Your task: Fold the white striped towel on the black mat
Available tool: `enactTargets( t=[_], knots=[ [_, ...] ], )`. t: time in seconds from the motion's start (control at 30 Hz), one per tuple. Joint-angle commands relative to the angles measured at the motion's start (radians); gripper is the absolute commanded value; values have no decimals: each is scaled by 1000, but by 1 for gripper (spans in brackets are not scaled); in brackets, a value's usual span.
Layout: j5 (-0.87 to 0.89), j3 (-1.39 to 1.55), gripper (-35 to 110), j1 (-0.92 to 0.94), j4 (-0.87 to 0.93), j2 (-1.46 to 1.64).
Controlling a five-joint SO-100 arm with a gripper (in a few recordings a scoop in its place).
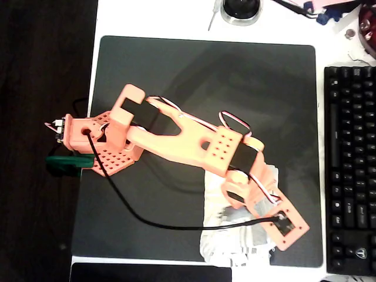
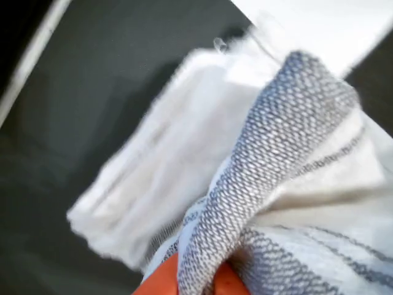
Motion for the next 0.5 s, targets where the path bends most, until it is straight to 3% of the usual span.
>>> enactTargets(
  t=[0.0,0.33,0.47],
  knots=[
    [-3,-41,0,-17,-48,-46],
    [-106,-21,15,-46,-397,-187],
    [-158,-31,17,-44,-410,-172]
  ],
)
